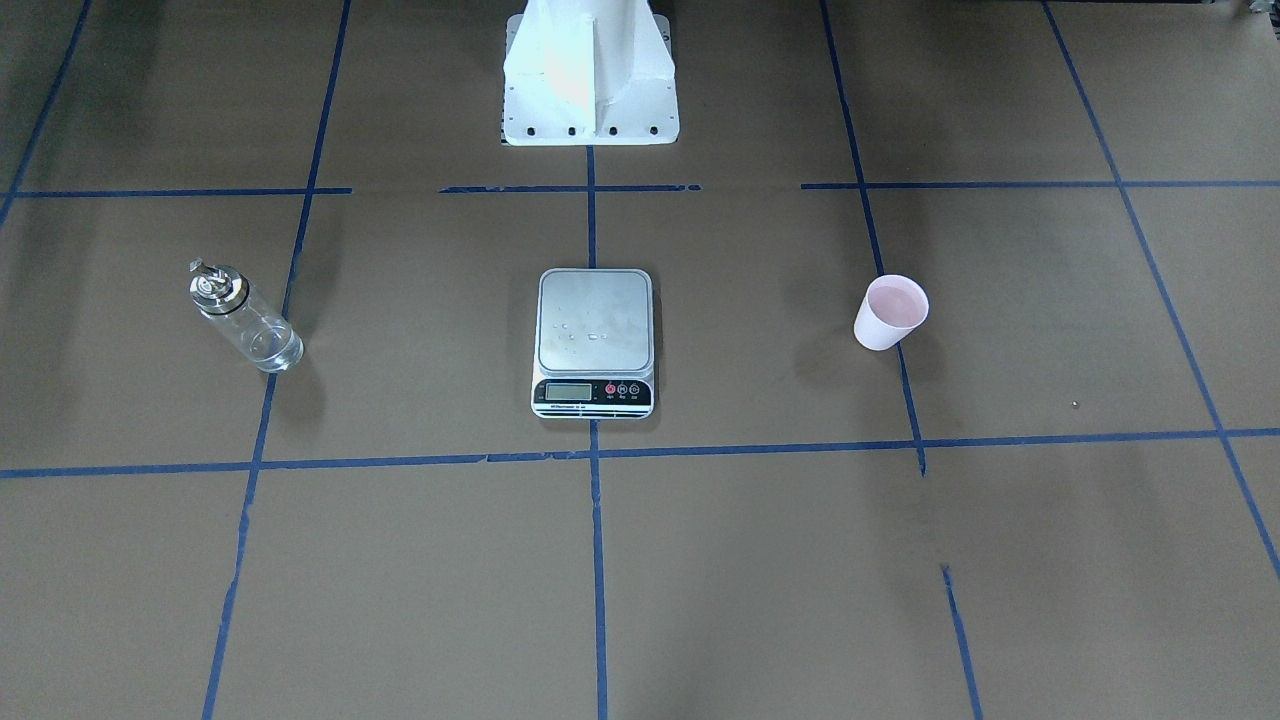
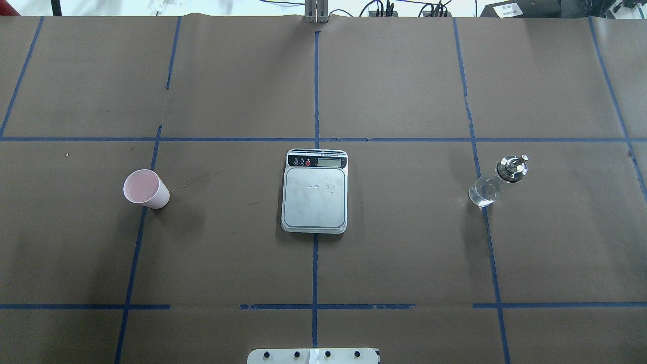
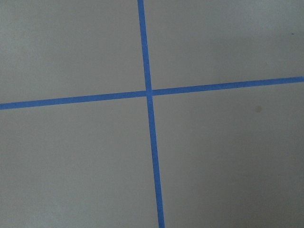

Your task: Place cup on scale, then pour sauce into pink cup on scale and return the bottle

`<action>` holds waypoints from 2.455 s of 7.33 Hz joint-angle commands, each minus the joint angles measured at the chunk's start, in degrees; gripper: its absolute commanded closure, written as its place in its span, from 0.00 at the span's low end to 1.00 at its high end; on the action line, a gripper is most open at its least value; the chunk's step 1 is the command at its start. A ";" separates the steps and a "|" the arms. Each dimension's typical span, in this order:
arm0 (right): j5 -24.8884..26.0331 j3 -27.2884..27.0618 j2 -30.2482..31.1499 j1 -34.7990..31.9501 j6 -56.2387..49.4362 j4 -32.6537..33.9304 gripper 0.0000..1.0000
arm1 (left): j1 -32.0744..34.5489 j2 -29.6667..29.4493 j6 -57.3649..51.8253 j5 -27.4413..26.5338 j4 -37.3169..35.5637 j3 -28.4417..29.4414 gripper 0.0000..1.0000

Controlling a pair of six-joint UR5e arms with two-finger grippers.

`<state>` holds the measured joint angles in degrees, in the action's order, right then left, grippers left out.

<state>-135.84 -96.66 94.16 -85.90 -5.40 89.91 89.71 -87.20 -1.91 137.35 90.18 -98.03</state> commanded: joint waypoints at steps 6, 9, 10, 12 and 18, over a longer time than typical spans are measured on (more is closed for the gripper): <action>-1.18 -0.28 0.58 0.03 0.66 -0.96 0.00 | -0.86 1.50 -0.46 1.33 7.36 -1.63 0.00; -1.62 -1.76 0.50 0.11 0.66 -0.97 0.00 | -8.38 1.43 7.30 7.42 16.04 -2.24 0.00; -3.80 -1.86 0.68 0.20 0.83 -0.97 0.00 | -13.64 0.90 18.58 6.98 22.35 -2.69 0.00; -4.09 -2.12 0.59 0.29 0.57 -1.23 0.00 | -26.20 -1.29 38.73 -1.51 26.54 -7.06 0.00; -4.17 -1.60 1.64 0.55 0.57 -4.66 0.00 | -43.03 -8.50 55.69 -11.22 25.58 -5.42 0.03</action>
<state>-139.94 -98.32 95.47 -85.35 -4.90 85.27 48.46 -94.99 52.60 126.90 116.00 -103.97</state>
